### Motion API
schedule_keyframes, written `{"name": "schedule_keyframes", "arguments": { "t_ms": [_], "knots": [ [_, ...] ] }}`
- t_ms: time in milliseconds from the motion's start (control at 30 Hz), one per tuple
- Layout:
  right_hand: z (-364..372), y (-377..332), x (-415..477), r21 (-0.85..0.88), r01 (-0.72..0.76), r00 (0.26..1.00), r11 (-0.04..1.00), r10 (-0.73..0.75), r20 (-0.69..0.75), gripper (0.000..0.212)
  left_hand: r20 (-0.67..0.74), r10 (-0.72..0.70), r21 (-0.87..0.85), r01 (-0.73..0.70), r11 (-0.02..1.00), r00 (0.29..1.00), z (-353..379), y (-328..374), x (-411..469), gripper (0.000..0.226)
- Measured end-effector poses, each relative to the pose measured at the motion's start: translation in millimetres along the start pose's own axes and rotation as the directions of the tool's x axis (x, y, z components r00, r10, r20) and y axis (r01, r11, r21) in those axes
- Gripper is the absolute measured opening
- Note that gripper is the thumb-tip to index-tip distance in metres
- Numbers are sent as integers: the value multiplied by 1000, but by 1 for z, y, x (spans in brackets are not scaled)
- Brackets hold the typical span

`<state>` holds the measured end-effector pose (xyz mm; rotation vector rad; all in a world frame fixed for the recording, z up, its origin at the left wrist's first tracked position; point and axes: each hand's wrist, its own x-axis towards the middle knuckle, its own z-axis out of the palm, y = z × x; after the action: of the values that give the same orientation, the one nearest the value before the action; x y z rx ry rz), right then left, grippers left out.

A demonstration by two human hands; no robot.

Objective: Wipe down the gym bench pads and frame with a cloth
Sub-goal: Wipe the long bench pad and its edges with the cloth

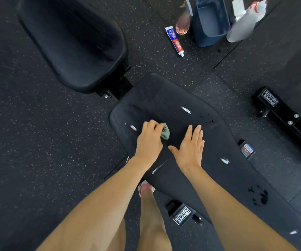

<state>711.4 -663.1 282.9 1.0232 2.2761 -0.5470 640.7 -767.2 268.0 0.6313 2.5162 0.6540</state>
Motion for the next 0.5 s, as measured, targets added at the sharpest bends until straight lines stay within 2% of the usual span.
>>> {"name": "schedule_keyframes", "arguments": {
  "t_ms": [100,133,200,267,333,433,500],
  "knots": [
    [-3,0,1,-3,-6,1000,1000,6,22,86,159,129,-21,-127,992,979,-7,-7,7,40],
    [-5,-1,1,15,-7,1000,1000,7,26,81,170,183,-7,-185,983,968,-15,-9,13,39],
    [-10,-3,4,73,-18,999,997,16,29,73,88,239,39,-243,969,967,-34,-18,28,39],
    [-14,-3,6,135,-40,999,990,40,4,64,-67,178,81,-172,982,982,-51,-28,47,36],
    [-16,-4,7,181,-61,997,982,68,-30,58,-175,35,99,-18,995,984,-59,-34,66,32],
    [-16,-4,7,224,-72,995,972,87,-56,59,-228,-163,44,177,983,960,-43,-22,73,32],
    [-15,-1,8,220,-65,994,973,83,-75,63,-201,-160,5,165,986,966,-22,-2,61,33]
  ]
}}
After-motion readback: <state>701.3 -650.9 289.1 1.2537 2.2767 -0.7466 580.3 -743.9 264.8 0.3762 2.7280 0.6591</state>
